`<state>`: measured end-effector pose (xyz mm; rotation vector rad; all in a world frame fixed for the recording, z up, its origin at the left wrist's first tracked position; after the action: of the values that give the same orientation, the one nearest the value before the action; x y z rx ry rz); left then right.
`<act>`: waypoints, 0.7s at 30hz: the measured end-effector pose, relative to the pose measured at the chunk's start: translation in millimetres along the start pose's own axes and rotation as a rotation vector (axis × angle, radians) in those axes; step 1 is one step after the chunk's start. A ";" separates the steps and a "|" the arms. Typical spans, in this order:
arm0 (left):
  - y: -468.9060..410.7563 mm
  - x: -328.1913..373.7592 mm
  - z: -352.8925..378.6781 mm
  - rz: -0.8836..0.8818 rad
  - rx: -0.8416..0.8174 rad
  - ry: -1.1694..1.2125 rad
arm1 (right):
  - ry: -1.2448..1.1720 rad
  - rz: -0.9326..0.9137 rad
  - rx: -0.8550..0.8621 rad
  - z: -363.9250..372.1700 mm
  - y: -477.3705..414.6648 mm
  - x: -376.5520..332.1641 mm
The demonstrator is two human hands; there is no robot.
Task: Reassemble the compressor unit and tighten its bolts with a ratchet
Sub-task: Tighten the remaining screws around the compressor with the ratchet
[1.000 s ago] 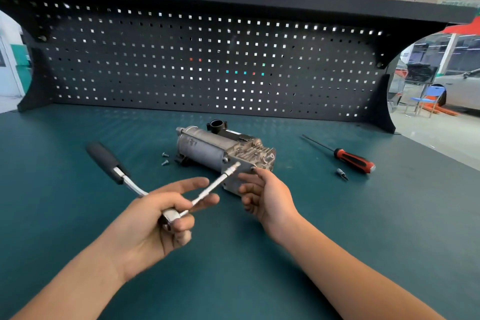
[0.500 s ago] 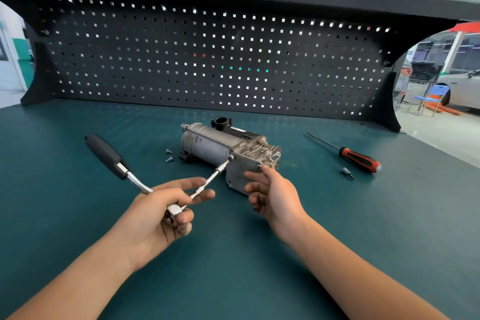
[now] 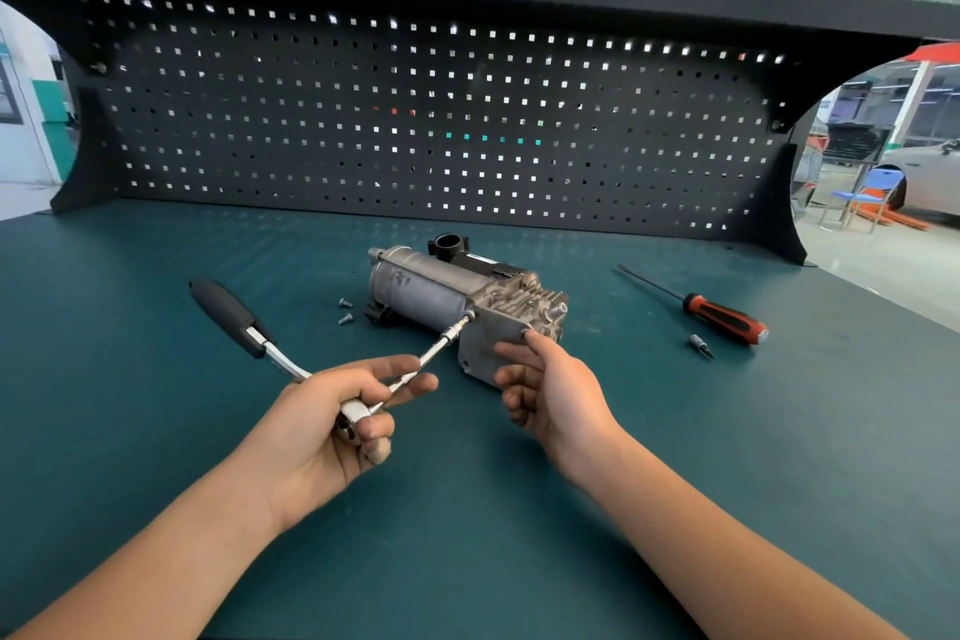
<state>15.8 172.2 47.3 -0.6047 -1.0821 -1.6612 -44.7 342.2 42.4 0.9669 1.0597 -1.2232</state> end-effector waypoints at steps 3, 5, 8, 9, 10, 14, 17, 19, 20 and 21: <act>-2.0 -1.2 1.0 -0.015 -0.007 0.031 | 0.002 -0.001 -0.001 -0.1 -0.3 0.1; -2.9 -0.8 0.1 -0.007 0.001 0.007 | 0.005 0.001 -0.011 -1.0 -0.3 -0.1; -0.5 5.4 -0.6 0.061 0.046 -0.183 | 0.068 0.011 -0.052 -0.3 0.6 1.0; 0.4 8.6 -0.8 0.116 0.082 -0.320 | 0.104 0.012 -0.069 1.3 1.4 1.6; 1.8 12.2 -0.9 0.186 0.122 -0.487 | 0.139 0.008 -0.088 3.4 1.9 2.4; 9.8 22.6 2.7 0.568 0.306 -1.364 | 0.193 -0.020 -0.141 22.0 1.4 4.1; 13.9 19.9 6.4 0.802 0.520 -1.868 | 0.116 -0.010 -0.118 40.7 -1.1 3.1; 17.2 15.4 8.9 0.982 0.513 -1.987 | 0.080 -0.015 -0.078 52.0 -3.7 1.9; 16.7 14.6 7.1 1.028 0.495 -2.021 | 0.069 -0.020 -0.055 56.6 -5.2 1.6; 14.5 13.3 4.2 1.108 0.492 -2.003 | 0.058 -0.025 -0.036 60.3 -6.4 1.7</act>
<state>24.1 168.4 65.2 -2.0713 -1.6843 0.6672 -45.1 282.9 55.3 0.9691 1.1382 -1.1985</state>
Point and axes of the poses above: each hand's wrist, its own y-axis away from the middle knuckle, its own z-axis out of the palm, x = y × z, the point moved 1 cm from there along -y, towards the middle knuckle, and after that the axes turned 10 degrees about -z, right-handed, at the moved point
